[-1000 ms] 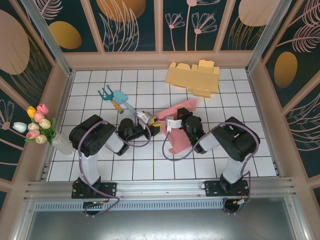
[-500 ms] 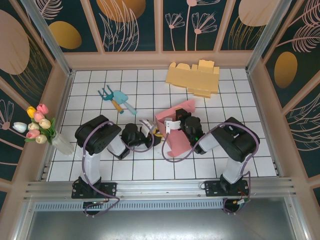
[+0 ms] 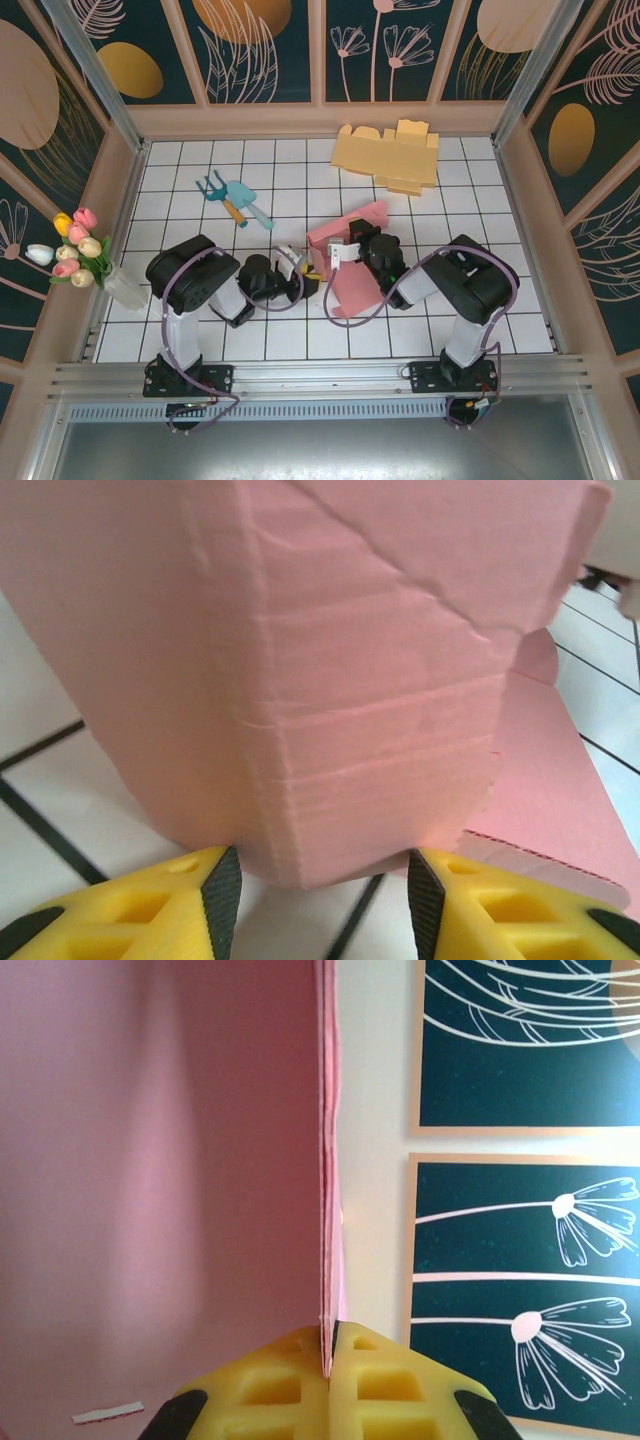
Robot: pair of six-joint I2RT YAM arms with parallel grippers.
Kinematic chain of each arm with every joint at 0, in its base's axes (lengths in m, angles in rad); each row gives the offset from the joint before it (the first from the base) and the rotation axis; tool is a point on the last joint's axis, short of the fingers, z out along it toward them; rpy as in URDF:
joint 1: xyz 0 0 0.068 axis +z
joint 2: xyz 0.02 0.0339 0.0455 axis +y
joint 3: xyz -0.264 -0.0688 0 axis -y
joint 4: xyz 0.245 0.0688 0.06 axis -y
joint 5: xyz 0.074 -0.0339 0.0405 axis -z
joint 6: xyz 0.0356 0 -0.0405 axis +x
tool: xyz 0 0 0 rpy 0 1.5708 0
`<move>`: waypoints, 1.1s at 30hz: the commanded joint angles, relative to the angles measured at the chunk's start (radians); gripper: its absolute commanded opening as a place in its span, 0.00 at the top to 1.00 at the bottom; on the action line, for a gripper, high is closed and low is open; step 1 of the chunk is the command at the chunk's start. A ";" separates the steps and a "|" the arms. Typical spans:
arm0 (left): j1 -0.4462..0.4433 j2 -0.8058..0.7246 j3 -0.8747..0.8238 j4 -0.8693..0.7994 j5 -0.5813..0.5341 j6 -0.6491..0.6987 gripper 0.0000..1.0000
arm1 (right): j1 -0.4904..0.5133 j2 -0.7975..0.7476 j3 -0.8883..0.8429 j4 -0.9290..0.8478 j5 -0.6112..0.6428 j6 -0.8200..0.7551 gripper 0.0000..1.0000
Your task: Fold the paper box
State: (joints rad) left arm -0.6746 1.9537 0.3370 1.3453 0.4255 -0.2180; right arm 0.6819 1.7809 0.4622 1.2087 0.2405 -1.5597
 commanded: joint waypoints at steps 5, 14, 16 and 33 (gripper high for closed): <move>-0.008 -0.038 -0.089 0.075 -0.043 -0.012 0.49 | 0.020 -0.001 -0.038 -0.113 -0.055 0.039 1.00; -0.006 -0.225 -0.155 -0.005 -0.154 0.039 0.48 | 0.025 -0.009 -0.037 -0.123 -0.055 0.032 1.00; -0.005 -0.271 -0.151 -0.034 -0.181 0.039 0.48 | 0.025 -0.005 -0.039 -0.120 -0.055 0.032 1.00; -0.006 -0.256 -0.162 0.046 -0.154 0.042 0.56 | 0.053 0.028 -0.094 0.071 -0.020 -0.005 1.00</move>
State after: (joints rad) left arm -0.6754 1.6917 0.1909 1.3327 0.2352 -0.1875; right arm 0.7124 1.7721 0.3946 1.3060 0.2420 -1.5654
